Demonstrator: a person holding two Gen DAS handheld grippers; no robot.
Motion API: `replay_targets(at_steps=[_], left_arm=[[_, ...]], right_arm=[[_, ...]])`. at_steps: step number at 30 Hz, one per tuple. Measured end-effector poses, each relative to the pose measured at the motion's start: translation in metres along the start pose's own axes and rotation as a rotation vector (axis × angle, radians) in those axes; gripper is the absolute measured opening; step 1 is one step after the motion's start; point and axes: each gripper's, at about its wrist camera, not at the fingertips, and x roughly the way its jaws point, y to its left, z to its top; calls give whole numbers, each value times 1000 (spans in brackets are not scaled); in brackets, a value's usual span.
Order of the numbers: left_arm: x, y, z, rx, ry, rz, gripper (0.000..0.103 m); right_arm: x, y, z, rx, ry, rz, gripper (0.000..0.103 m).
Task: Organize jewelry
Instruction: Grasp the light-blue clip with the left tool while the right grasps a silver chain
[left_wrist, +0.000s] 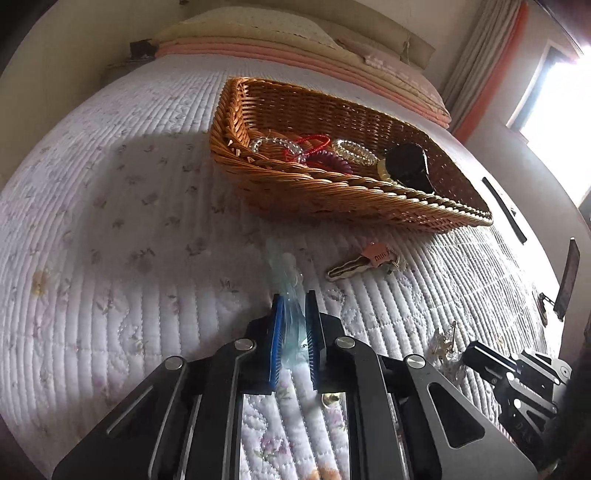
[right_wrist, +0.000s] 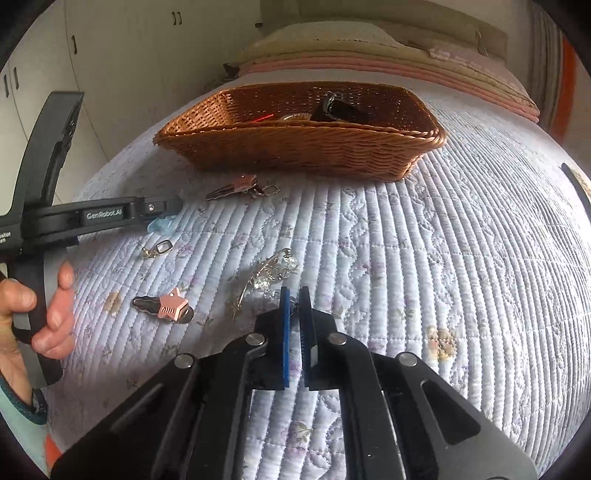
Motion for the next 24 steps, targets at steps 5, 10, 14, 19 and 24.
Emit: replay_targets(at_steps=[5,10,14,19,24], left_arm=[[-18,11,-12,-30,-27,-2,9],[-28,26,-21,-77,-54,-31,9],[-29,31,-25,-90,-67,-59,9],[-30,22,-28,-47,-83,-47,9],[-28,17,-29,-21,-88,-31,9]], right_arm=[[-7,-11,-2,60,-29,44,4],[-14,-32,-2,155,-40,115,6],[-11,-21,-1,133,-18,132,38],[-2,5,8,59,-14,100,46],[25,27,12,0,48,-27,26]])
